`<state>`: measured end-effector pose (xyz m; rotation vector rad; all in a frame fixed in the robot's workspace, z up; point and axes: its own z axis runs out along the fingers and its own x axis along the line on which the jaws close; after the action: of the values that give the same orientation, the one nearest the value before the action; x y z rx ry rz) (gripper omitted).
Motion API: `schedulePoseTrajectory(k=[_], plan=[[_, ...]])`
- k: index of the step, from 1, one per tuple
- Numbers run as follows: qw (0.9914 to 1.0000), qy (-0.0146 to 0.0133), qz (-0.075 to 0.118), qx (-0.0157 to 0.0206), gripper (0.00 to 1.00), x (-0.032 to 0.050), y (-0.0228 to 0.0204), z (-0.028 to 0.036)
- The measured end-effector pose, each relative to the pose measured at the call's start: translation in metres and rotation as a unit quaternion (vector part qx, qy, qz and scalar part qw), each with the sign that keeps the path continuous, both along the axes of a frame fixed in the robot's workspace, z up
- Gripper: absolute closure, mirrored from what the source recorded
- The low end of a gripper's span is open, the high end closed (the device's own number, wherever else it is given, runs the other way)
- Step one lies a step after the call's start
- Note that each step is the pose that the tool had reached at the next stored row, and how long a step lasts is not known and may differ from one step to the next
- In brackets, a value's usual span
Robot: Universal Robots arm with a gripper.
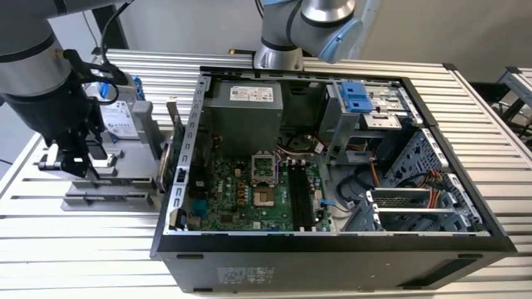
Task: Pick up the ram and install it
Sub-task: 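Pick up the ram and move it above insertion slot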
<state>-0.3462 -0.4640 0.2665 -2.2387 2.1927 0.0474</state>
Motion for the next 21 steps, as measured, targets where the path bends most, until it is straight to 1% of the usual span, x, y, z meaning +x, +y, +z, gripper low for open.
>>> schedulePoseTrajectory(k=[5,7,9,11,12,21], plan=[[1.00000,0.0000,0.000,0.0000,0.00,0.0002,-0.0009,-0.0072],[1.00000,0.0001,-0.001,-0.0001,0.00,0.0001,-0.0027,-0.0098],[1.00000,0.0000,-0.001,0.0000,0.00,0.0001,-0.0062,-0.0119],[1.00000,0.0001,-0.002,0.0000,0.00,0.0001,-0.0107,-0.0135],[1.00000,0.0000,-0.002,-0.0001,0.00,0.0001,-0.0119,-0.0148],[1.00000,0.0000,-0.002,-0.0010,0.00,0.0002,-0.0124,-0.0273]])
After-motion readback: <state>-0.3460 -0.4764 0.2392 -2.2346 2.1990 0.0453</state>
